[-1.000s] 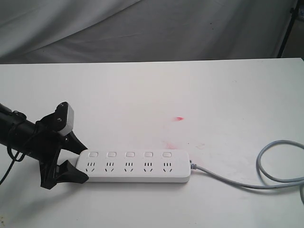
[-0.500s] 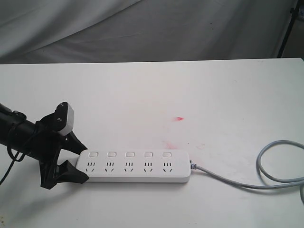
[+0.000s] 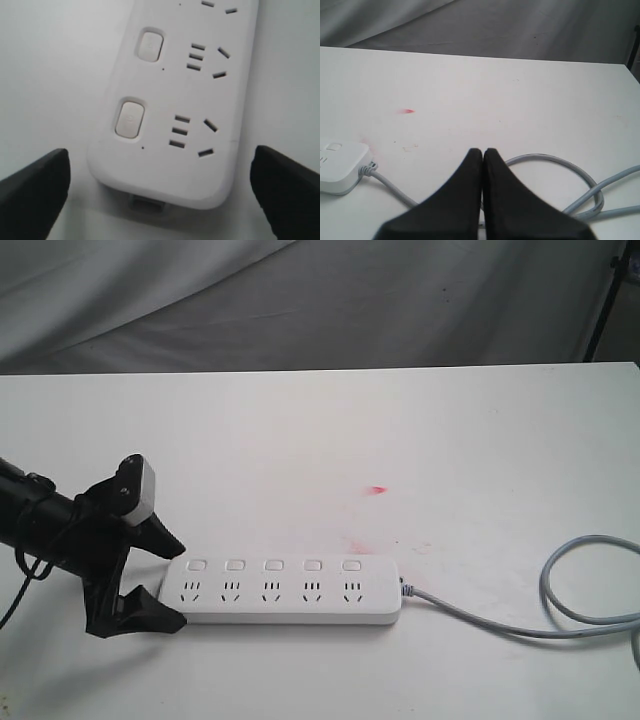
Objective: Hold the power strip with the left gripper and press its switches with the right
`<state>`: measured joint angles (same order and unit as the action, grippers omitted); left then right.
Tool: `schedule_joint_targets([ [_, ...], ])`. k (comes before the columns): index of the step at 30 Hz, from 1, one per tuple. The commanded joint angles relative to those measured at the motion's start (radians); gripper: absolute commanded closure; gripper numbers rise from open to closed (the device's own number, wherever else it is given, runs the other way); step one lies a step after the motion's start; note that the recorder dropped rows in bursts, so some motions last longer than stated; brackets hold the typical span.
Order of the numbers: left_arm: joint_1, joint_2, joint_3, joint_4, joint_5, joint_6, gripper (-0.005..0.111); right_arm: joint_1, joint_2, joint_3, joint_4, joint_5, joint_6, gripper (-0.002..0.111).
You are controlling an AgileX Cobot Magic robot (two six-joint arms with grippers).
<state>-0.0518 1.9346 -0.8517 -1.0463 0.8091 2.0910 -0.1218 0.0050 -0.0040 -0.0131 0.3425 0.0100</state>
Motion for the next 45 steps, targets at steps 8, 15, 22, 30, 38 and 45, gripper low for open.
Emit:
schedule_joint_targets([
  [8, -0.007, -0.223, -0.016, -0.007, 0.003, -0.070, 0.028, -0.008, -0.005, 0.004, 0.005, -0.004, -0.001, 0.108],
  [15, -0.007, -0.513, -0.016, -0.007, 0.007, -0.342, 0.106, -0.008, -0.005, 0.004, 0.005, -0.004, -0.001, 0.108],
  [22, -0.007, -0.682, -0.016, -0.022, 0.096, -0.442, 0.106, -0.008, -0.005, 0.004, 0.005, -0.004, -0.001, 0.108],
  [30, -0.007, -0.696, -0.016, -0.022, 0.096, -0.442, 0.106, -0.008, -0.005, 0.004, 0.005, -0.004, -0.001, 0.108],
  [38, -0.005, -0.737, -0.014, -0.009, -0.013, -0.432, 0.106, -0.008, -0.005, 0.004, 0.005, -0.004, -0.001, 0.108],
  [45, -0.005, -0.976, -0.014, -0.007, -0.162, -0.528, 0.106, -0.008, -0.005, 0.004, 0.005, -0.004, -0.001, 0.108],
])
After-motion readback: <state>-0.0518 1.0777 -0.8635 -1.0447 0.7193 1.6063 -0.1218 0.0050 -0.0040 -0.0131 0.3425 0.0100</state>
